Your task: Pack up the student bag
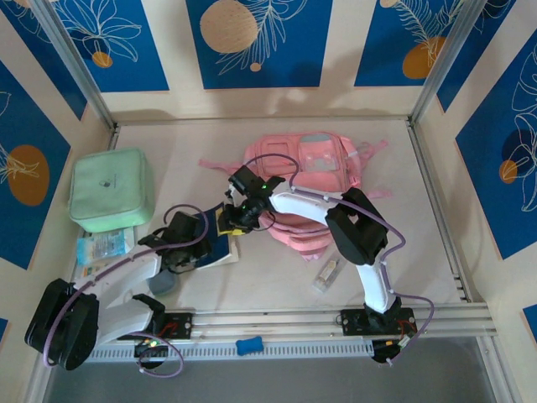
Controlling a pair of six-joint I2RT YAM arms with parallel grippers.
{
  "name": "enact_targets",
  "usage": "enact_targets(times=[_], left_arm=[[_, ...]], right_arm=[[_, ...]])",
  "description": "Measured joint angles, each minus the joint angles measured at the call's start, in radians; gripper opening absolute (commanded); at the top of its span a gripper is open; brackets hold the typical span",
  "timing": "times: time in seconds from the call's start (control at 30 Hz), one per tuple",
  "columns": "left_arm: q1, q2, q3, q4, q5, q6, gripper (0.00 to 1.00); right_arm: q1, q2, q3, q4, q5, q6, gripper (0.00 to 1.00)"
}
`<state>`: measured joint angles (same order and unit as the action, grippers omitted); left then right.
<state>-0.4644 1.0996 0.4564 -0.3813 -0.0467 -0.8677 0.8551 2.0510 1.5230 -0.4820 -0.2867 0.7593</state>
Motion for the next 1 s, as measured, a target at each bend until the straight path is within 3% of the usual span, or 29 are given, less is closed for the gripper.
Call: enact_targets(times=[0.17,0.5,0.7,1.0], left_arm=[[0.0,-0.031,-0.025,-0.001,-0.01,-0.019,0.48],[0.0,-0.045,-0.047,-0.002,-0.014,-0.026,0.48],[0.0,-0.053,-0.048,-0.002,-0.011,-0.027,0.48],[0.0,-0.074,-0.054,-0.017,-0.009,-0.042,0.49]], right_arm=[[0.007,0.038,0.055,0.002,-0.006,0.0,0.37],[0.016,0.066,0.084,-0.028,0.002,-0.029,0.23],[0.023,0.066,0.09,-0.042,0.009,-0.063,0.21],[0.04,0.066,0.108,-0.079,0.044,-0.102,0.04]])
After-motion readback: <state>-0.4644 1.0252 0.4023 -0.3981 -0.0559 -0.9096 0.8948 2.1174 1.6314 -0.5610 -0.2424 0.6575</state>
